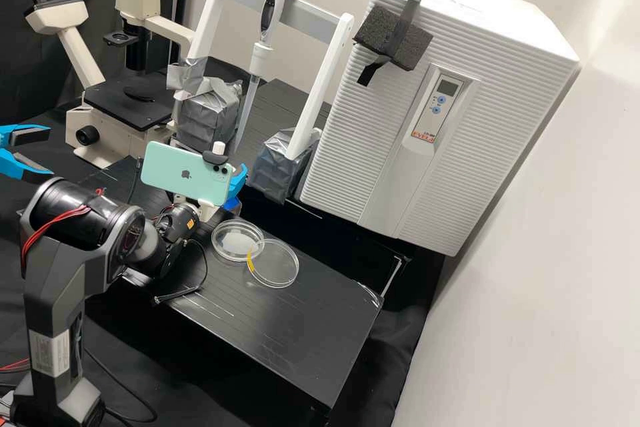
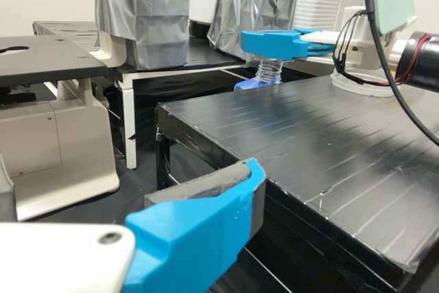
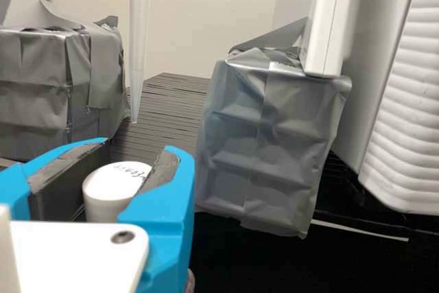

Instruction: Close the bottle

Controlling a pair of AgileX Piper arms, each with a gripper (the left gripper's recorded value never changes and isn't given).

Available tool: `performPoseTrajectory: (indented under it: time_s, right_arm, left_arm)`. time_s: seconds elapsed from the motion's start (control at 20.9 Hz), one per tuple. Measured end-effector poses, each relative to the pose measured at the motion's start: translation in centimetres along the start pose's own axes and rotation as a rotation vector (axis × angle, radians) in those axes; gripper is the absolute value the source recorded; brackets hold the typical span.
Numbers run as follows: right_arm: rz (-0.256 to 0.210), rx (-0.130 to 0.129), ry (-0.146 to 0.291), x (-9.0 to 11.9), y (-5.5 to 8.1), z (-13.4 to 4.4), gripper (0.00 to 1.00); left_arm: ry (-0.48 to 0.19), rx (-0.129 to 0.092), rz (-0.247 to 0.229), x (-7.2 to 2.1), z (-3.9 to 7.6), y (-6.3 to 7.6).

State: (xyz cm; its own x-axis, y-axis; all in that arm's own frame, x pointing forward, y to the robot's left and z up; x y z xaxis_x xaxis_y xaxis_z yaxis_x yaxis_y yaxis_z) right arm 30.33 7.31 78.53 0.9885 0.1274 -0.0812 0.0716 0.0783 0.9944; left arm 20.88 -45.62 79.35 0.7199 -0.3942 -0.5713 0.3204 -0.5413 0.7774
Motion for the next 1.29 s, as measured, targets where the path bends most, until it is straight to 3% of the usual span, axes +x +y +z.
performPoseTrajectory:
  time_s: [0.19, 1.29]
  right_arm:
    - [0.003, 0.02, -0.003, 0.01, 0.12, 0.14, 0.0]
    - [0.005, 0.017, -0.013, -0.58, 0.39, 0.71, 0.0]
  left_arm:
    - [0.0, 0.0, 0.0, 0.0, 0.0, 0.0]
    - [-0.018, 0.002, -0.006, 0.23, 0.3, -0.08]
